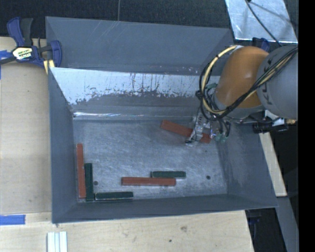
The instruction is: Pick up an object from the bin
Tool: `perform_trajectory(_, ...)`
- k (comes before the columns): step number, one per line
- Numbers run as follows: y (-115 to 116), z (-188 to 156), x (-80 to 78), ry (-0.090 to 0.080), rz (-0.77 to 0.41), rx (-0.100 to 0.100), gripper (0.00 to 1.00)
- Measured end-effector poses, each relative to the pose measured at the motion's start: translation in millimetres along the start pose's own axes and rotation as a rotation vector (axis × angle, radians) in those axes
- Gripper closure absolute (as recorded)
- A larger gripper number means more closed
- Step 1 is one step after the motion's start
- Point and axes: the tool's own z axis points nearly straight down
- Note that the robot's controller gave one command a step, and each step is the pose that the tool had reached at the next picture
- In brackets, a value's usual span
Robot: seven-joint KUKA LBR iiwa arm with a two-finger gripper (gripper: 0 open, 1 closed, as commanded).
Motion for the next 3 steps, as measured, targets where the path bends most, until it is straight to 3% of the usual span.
perform_trajectory(2, 0.0, -12.8, -2.5, -0.002, -0.003, 0.0, 1.0)
perform_trajectory(3, -0.1, -109.9, -6.0, -0.006, -0.005, -0.002, 1.0)
